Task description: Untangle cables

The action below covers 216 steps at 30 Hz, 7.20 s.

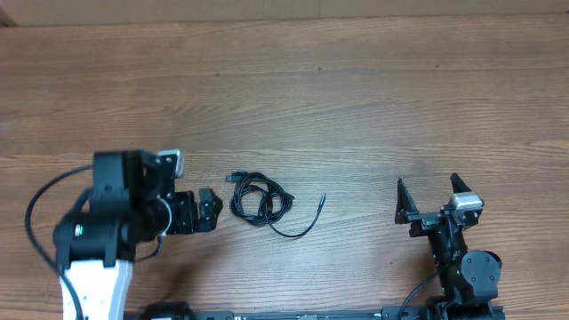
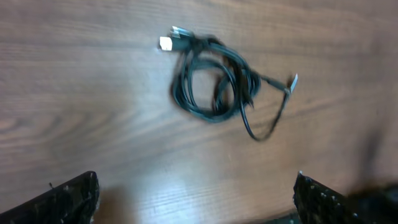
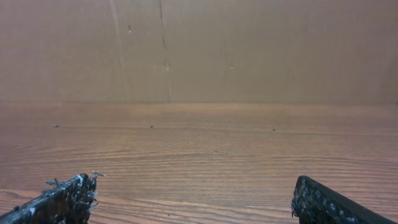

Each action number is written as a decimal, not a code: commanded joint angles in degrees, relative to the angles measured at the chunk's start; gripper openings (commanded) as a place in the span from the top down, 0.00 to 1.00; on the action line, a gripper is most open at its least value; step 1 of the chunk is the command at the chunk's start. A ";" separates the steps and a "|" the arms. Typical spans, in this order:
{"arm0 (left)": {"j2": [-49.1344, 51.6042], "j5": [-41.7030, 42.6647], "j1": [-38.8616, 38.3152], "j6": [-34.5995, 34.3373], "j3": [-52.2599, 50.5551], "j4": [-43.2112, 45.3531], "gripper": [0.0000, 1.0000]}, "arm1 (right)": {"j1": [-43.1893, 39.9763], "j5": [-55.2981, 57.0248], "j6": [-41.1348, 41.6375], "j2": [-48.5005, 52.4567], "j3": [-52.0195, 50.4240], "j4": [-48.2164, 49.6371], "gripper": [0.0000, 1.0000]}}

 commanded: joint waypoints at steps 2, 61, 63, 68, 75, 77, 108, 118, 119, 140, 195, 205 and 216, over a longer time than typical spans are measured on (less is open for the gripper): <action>6.95 0.83 -4.33 -2.78 3.85 -2.32 0.00 | 0.26 0.48 -0.26 -0.57 -0.59 0.28 0.00; 40.02 -17.38 -17.97 -13.07 -1.73 16.79 0.01 | 0.26 0.48 -0.26 -0.57 -0.57 0.28 0.00; 40.02 -17.40 -17.97 -13.09 -2.56 17.81 0.00 | 0.26 0.48 -0.26 -0.57 -0.59 0.28 0.00; 40.02 -17.16 -18.05 -13.09 -4.66 20.90 0.01 | 0.26 0.48 -0.24 -0.57 -0.59 0.28 0.00; 40.02 -16.98 -18.05 -13.94 -10.97 28.76 0.00 | 0.26 0.48 -0.26 -0.57 -0.59 0.28 0.00; 40.02 -16.76 -18.05 -14.64 -11.30 29.86 0.00 | 0.26 0.48 -0.26 -0.57 -0.59 0.28 0.00; 32.02 -6.03 -18.03 15.80 13.84 24.92 0.96 | 0.26 0.46 -0.24 -0.57 -0.59 0.28 0.00; 23.50 5.53 -18.01 37.68 19.67 18.58 0.96 | 0.26 0.48 -0.26 -0.55 -0.59 0.26 0.00; 23.06 7.23 -18.01 39.39 19.67 17.77 0.96 | 0.26 0.46 -0.26 -0.57 -0.57 0.28 0.00; 21.35 16.44 -18.01 51.60 19.69 6.01 0.96 | 0.26 -18.88 19.30 -0.57 5.40 6.93 0.00; 22.01 13.27 -27.39 23.45 19.63 20.17 0.96 | 0.28 -58.12 26.49 53.62 46.58 -26.40 0.30; 24.52 16.92 -28.06 22.03 19.63 20.55 0.96 | 2.23 -61.77 20.52 53.62 46.58 -25.62 0.27; 25.53 17.75 -28.94 21.81 19.63 20.92 0.96 | 2.47 -59.45 20.52 53.62 46.58 -25.14 0.85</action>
